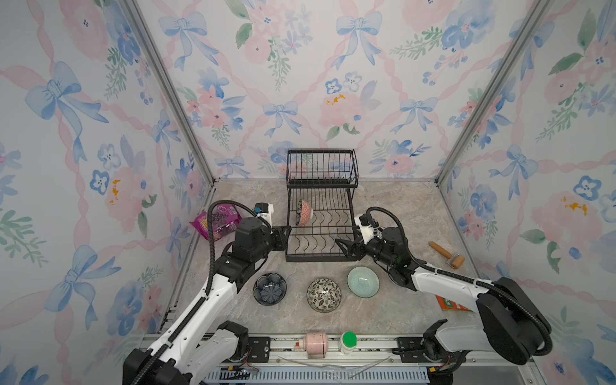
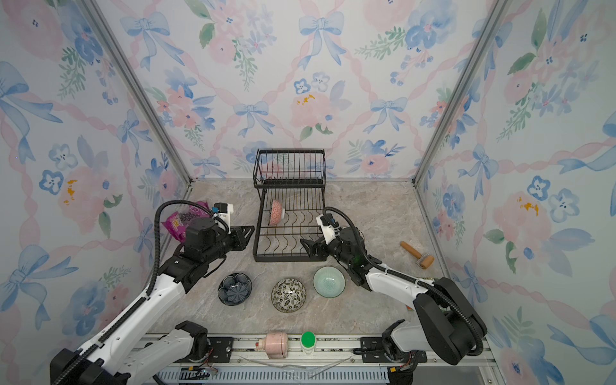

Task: Load bowls into a dish rack
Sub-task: Pick up the bowl from the bottom-left of the table.

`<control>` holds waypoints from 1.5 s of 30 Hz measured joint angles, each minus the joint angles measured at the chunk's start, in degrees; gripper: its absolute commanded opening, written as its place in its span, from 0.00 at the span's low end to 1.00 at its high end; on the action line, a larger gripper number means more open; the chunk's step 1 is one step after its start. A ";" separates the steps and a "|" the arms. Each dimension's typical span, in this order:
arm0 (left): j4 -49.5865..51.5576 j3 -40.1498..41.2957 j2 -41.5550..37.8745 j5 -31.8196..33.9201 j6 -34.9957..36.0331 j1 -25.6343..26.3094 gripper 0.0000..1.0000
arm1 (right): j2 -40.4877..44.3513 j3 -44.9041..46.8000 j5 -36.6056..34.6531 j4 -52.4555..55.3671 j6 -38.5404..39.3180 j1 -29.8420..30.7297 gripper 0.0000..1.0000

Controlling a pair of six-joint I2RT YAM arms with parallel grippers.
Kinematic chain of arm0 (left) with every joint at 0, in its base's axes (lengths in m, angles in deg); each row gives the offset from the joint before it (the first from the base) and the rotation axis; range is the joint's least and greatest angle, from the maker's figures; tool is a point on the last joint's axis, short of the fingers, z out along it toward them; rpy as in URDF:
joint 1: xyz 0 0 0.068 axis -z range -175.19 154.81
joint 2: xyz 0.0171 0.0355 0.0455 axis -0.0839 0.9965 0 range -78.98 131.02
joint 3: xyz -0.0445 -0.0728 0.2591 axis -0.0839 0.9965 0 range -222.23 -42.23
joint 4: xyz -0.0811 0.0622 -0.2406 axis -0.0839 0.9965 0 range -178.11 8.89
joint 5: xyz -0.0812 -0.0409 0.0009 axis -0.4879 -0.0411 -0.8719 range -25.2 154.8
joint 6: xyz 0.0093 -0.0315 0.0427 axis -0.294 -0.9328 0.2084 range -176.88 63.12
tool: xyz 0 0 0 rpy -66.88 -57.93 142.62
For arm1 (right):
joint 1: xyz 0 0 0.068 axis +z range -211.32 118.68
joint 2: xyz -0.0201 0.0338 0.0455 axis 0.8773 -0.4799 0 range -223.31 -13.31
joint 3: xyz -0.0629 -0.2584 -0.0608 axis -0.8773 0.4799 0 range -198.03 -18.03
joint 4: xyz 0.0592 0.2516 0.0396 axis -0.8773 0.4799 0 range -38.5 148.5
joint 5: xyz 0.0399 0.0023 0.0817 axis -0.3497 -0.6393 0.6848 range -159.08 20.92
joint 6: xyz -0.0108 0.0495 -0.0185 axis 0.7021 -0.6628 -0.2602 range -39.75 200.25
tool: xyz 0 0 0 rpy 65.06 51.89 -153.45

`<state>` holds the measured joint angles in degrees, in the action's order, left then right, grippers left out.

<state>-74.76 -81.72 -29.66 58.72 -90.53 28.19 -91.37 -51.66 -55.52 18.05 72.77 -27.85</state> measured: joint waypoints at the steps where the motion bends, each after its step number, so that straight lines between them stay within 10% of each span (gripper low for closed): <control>1: 1.84 1.81 -2.38 1.25 -1.81 1.07 0.24 | 0.00 0.00 0.02 0.02 0.02 0.00 0.96; 8: 13.55 14.21 -9.90 8.83 -13.05 11.58 0.23 | -0.02 0.07 -0.39 0.04 0.96 0.00 0.96; 17: 21.35 8.76 -0.31 19.91 -18.36 24.28 0.22 | -2.01 0.07 -0.35 0.00 1.14 0.00 0.96; 45: 26.34 5.73 9.66 30.40 -26.49 35.30 0.20 | 0.28 0.02 8.33 2.91 8.92 4.11 0.96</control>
<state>-48.42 -75.99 -19.99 89.12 -117.02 63.49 -91.08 -51.63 -47.19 20.96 81.68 -23.74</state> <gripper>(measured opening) 0.208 0.960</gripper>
